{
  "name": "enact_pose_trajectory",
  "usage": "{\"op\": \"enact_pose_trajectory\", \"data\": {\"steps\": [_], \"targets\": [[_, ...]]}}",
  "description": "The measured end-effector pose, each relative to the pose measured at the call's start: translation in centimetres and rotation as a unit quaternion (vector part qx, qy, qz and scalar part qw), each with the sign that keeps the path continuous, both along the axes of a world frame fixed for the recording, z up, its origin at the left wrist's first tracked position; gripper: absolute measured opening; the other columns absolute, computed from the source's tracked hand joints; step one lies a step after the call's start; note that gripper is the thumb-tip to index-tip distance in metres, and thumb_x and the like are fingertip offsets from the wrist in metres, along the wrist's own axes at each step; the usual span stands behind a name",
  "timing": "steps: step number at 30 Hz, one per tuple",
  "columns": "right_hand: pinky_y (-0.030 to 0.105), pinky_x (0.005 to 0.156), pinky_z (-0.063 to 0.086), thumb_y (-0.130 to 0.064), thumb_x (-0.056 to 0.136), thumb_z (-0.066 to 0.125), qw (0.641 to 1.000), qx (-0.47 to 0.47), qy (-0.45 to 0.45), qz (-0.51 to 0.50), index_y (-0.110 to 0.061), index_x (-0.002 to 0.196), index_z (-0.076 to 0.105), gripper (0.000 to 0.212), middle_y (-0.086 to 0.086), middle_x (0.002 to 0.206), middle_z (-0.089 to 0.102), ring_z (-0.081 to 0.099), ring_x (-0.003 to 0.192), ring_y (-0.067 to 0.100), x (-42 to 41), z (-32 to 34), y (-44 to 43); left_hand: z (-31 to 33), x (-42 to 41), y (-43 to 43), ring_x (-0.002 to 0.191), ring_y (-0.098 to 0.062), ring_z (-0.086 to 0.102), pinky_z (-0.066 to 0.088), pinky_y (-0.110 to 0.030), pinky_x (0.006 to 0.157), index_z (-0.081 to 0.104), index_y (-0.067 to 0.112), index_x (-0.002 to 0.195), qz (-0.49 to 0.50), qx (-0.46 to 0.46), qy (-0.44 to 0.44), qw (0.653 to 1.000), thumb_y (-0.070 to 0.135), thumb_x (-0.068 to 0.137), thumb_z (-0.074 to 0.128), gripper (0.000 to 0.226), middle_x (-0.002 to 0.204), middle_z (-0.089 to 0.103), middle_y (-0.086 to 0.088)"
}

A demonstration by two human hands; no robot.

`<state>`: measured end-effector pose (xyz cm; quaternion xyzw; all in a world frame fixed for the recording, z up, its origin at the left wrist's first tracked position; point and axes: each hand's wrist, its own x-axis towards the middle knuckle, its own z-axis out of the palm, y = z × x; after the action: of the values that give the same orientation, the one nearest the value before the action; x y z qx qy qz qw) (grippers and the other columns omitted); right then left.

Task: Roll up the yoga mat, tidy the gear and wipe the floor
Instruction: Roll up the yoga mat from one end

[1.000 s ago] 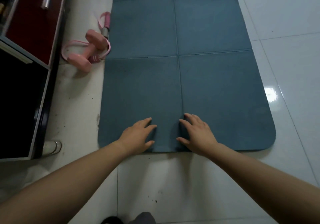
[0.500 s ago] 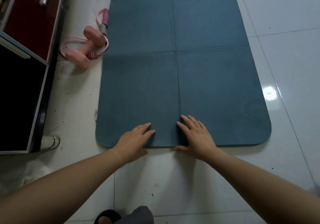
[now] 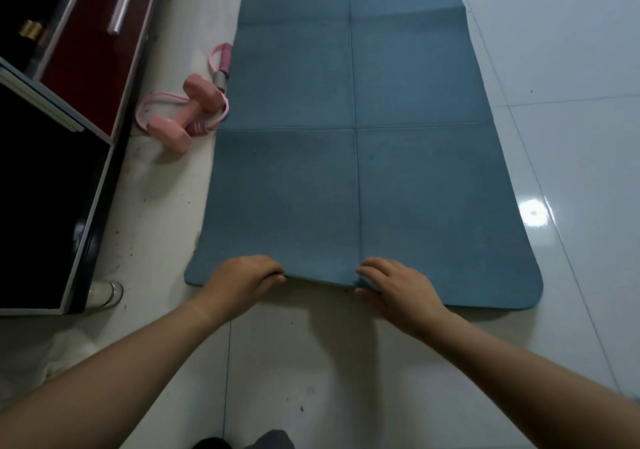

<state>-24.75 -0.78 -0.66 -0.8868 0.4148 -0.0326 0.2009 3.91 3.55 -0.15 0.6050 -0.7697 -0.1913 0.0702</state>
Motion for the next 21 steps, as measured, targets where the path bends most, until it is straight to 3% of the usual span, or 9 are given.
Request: {"op": "enact_pose_trajectory", "data": {"steps": [2, 5, 8, 14, 17, 21], "targets": [[0.027, 0.052, 0.053, -0.037, 0.085, 0.048, 1.000, -0.016, -0.010, -0.002, -0.018, 0.101, 0.067, 0.030, -0.001, 0.100, 0.068, 0.067, 0.080, 0.020, 0.1, 1.0, -0.3, 1.3, -0.6, -0.8, 0.067, -0.019, 0.064, 0.047, -0.026, 0.051, 0.067, 0.022, 0.083, 0.016, -0.056, -0.006, 0.998, 0.046, 0.085, 0.040, 0.037, 0.079, 0.068, 0.006], [0.034, 0.066, 0.052, -0.023, 0.091, 0.052, 1.000, 0.007, 0.010, 0.005, -0.017, 0.111, 0.064, 0.023, 0.002, 0.112, 0.064, 0.063, 0.095, 0.025, 0.1, 3.5, -1.3, 3.5, -1.3, -2.0, 0.063, -0.017, 0.063, 0.043, -0.023, 0.047, 0.066, 0.023, 0.081, 0.031, -0.097, -0.012, 0.995, 0.044, 0.086, 0.040, 0.034, 0.076, 0.067, 0.007], [0.035, 0.076, 0.047, -0.023, 0.096, 0.042, 0.998, 0.047, 0.047, -0.009, -0.019, 0.115, 0.060, 0.026, 0.003, 0.117, 0.058, 0.055, 0.105, 0.027, -0.7, 6.2, -3.1, 5.4, -1.3, -3.5, 0.062, -0.019, 0.064, 0.044, -0.025, 0.045, 0.066, 0.022, 0.081, 0.036, -0.122, -0.011, 0.992, 0.044, 0.086, 0.040, 0.035, 0.076, 0.067, 0.006], [0.030, 0.075, 0.041, -0.026, 0.095, 0.047, 0.997, 0.038, 0.059, -0.044, -0.021, 0.109, 0.063, 0.021, 0.002, 0.112, 0.064, 0.058, 0.102, 0.024, -2.8, 10.9, -7.9, 8.6, -0.7, -6.6, 0.063, -0.018, 0.065, 0.050, -0.029, 0.047, 0.065, 0.021, 0.087, 0.018, -0.171, -0.008, 0.985, 0.046, 0.085, 0.040, 0.035, 0.078, 0.068, 0.005], [0.025, 0.068, 0.036, -0.027, 0.092, 0.052, 0.997, 0.019, 0.022, -0.073, -0.023, 0.102, 0.065, 0.016, -0.002, 0.105, 0.064, 0.058, 0.096, 0.020, -2.9, 11.1, -9.4, 9.0, -0.3, -6.7, 0.068, -0.013, 0.065, 0.050, -0.027, 0.051, 0.065, 0.023, 0.094, 0.007, -0.146, -0.008, 0.989, 0.040, 0.084, 0.058, 0.021, 0.084, 0.069, 0.007], [0.026, 0.072, 0.040, -0.026, 0.093, 0.051, 0.995, 0.022, -0.029, -0.089, -0.020, 0.104, 0.063, 0.017, -0.002, 0.105, 0.064, 0.058, 0.094, 0.018, -2.3, 9.4, -8.3, 8.4, -0.1, -5.6, 0.067, -0.017, 0.065, 0.049, -0.028, 0.052, 0.064, 0.023, 0.093, 0.002, -0.115, -0.028, 0.993, 0.024, 0.080, 0.071, 0.015, 0.083, 0.069, 0.005]]}}
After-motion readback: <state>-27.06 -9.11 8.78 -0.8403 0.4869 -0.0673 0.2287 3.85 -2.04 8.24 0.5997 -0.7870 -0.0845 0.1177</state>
